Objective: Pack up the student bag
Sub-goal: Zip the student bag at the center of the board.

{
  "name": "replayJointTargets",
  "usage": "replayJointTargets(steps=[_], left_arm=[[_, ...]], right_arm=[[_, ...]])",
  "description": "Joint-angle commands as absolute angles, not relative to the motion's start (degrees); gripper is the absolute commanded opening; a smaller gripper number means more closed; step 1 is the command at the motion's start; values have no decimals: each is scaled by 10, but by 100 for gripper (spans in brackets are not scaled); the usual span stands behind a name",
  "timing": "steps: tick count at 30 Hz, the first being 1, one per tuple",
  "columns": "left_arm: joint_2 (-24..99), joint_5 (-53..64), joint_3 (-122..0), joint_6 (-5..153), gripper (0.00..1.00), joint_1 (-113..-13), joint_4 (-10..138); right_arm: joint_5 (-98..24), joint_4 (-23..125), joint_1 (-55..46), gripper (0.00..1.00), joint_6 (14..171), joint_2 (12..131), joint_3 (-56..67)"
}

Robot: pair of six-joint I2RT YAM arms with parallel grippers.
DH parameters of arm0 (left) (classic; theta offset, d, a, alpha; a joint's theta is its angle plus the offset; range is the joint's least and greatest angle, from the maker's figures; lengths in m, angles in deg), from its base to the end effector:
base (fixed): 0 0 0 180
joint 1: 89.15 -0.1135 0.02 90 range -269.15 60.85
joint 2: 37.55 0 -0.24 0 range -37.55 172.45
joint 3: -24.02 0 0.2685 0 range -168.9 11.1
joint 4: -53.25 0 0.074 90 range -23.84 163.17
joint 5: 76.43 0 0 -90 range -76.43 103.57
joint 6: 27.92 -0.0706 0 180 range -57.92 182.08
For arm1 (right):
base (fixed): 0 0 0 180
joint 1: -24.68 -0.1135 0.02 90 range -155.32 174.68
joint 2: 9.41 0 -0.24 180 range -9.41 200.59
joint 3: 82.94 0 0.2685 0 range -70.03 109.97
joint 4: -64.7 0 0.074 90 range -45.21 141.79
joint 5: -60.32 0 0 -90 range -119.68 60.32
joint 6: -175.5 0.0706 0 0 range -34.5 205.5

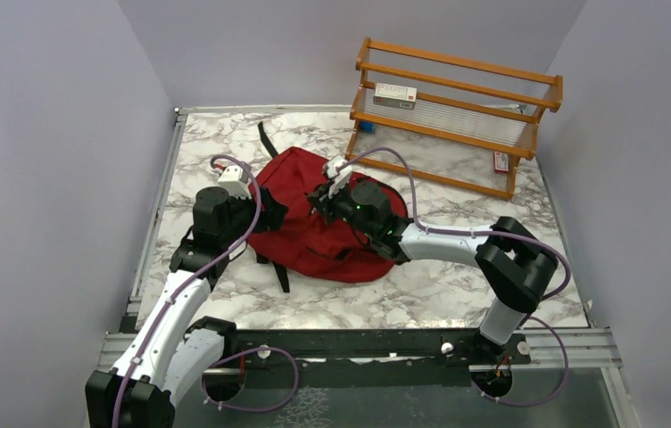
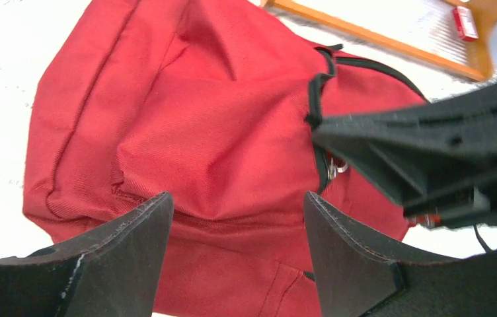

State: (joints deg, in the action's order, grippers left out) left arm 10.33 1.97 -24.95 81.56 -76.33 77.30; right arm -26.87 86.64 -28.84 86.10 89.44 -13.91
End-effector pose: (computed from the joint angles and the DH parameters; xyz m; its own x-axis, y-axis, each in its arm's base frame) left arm 0.2497 -0.0714 0.2408 -0.4913 -0.2232 -0.8419 0.2483 0.8906 -0.3810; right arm 0.2602 0.3461 0.1973 -0.0896 -0.1036 -0.9906 -0.7733 0.6340 0.0037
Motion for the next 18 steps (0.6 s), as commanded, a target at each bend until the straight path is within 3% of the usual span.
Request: replayJointTargets(steps=[1, 11, 18], left_arm=[[99, -73, -229, 796, 72, -764, 690], [127, -93, -235, 691, 72, -709, 638], [136, 37, -225, 655, 72, -577, 606]], right_arm=[[-211, 937, -249, 1, 1011, 868, -144], [-258, 937, -222, 1, 1116, 854, -144], [-292, 877, -215, 1, 1165, 848, -108]])
